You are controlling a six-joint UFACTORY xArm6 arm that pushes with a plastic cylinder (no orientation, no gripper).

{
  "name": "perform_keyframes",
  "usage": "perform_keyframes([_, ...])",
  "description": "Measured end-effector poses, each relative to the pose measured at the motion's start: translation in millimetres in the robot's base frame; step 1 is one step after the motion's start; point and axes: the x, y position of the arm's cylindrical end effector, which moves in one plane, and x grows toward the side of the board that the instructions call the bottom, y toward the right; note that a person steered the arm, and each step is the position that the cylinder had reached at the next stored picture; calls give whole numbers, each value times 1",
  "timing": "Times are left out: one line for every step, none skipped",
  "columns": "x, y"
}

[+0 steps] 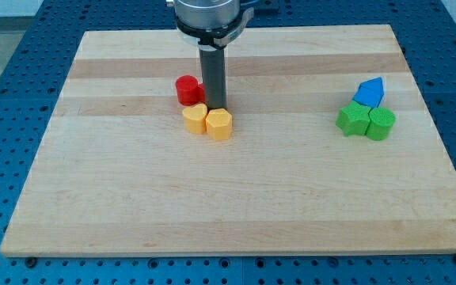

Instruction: Push the yellow hexagon towards the bottom center

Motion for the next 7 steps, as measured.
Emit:
perform_keyframes([6, 0])
perform_keyframes([20, 2])
perform_keyframes([39, 2])
perform_keyframes([59, 2])
perform_keyframes([80, 2])
perform_keyframes([101, 2])
perform_keyframes([122, 2])
